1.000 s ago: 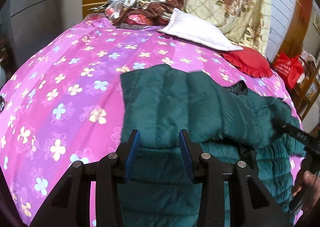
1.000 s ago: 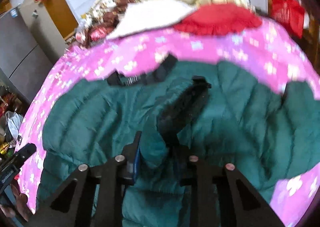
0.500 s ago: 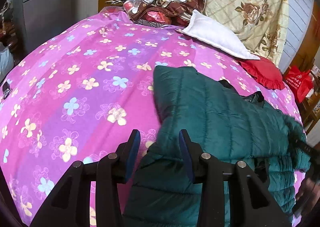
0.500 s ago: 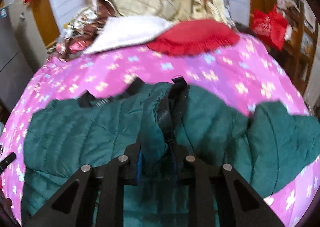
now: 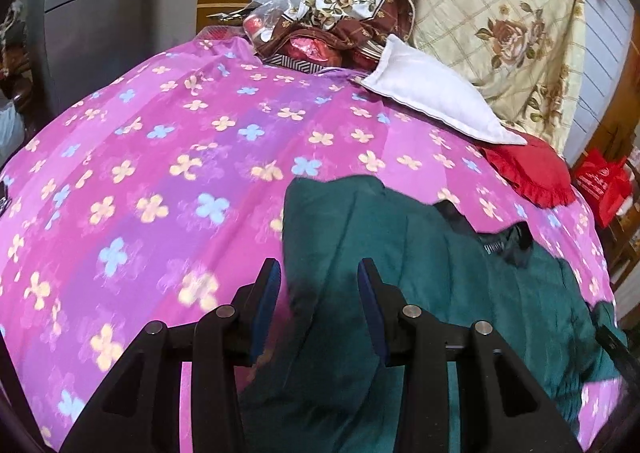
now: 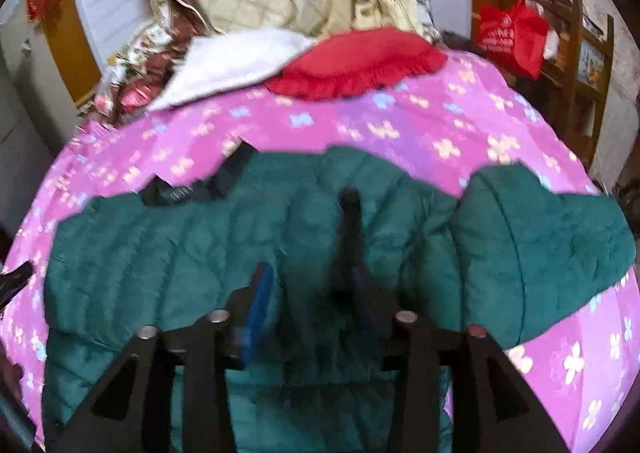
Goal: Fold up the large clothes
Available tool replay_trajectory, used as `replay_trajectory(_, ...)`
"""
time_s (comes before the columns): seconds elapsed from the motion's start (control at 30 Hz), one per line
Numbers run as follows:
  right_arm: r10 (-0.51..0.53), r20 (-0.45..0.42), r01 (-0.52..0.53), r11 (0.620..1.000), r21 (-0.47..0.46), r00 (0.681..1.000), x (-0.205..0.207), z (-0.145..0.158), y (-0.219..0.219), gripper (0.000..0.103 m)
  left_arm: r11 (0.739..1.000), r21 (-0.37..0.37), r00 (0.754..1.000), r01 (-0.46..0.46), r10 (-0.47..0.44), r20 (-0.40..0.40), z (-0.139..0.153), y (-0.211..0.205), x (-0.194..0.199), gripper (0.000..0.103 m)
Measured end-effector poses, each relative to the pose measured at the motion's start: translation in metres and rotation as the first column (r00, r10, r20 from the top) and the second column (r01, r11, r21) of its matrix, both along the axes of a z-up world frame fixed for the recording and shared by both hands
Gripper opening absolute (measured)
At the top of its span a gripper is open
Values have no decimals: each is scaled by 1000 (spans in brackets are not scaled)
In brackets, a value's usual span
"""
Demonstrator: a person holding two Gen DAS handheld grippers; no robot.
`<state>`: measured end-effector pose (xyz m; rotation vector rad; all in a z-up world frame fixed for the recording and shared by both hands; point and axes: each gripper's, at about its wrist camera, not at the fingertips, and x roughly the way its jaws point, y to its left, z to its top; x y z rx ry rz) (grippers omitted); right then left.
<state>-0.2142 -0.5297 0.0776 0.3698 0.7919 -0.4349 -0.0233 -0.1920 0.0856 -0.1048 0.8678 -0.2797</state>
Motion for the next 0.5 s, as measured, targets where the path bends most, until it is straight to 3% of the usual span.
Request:
replay_trajectory(0.17,101,8,-100,994,-32,995,24,8,19,63,999,28,998,-15,17,-60,-18,-13,25,22)
replay_trajectory(0.3,155,-46,-153,988,33,987,49,-17,20,63,997,70,995,-25,31,-91,-39,-13,35,22)
replay_trajectory(0.4,160,-104,-151,984,94,982,61,-47,15,63,998,56,996,-21,26,-91,-50,-6,37,30)
replay_trajectory(0.5,183,-105,-178,982,57,977,66,-57,22,63,1000,-16,992,-14,12,-125,-52,4,42,32)
